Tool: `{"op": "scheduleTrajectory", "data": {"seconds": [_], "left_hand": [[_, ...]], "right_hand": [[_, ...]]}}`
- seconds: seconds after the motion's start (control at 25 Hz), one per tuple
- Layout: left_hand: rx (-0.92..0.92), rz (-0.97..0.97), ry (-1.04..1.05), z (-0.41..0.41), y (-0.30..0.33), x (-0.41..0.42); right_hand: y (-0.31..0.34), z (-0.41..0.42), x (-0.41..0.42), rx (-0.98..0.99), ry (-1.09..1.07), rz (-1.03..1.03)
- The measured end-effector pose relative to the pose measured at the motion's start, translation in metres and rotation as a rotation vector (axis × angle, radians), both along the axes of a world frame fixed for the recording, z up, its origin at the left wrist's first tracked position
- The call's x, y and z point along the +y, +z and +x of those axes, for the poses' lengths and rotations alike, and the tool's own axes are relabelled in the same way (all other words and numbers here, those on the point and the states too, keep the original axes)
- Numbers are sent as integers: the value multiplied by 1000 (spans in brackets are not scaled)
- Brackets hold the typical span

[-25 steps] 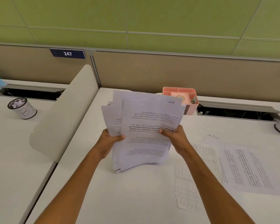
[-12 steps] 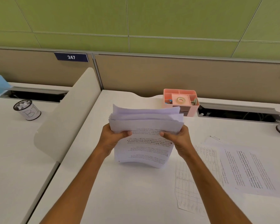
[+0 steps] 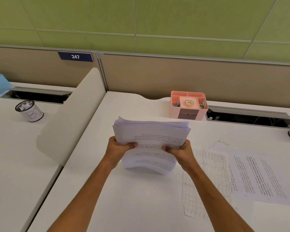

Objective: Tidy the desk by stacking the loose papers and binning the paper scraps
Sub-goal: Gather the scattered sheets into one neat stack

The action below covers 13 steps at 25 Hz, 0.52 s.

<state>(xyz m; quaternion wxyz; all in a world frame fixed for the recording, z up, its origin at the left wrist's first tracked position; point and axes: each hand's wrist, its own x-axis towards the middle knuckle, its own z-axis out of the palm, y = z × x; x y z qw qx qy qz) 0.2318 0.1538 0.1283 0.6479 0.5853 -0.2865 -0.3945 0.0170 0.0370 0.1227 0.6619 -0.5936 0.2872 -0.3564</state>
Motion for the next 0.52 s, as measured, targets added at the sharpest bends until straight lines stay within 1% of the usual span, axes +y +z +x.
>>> {"op": "scheduleTrajectory", "data": {"seconds": [0.12,0.32,0.44,0.52], "left_hand": [[4,43,-8,-5,-15,2],[-15,36,-4,-6,-21,2],[-22,104,-40,-11,-38,0],[-14,151,-29,-13,-48,0]], "right_hand": [[-19,-3,5,54,18,44],[-24,-8,3,47,-20,80],[-34,-10,9,102,-2,117],[-37,-9,10,157,-19,121]]}}
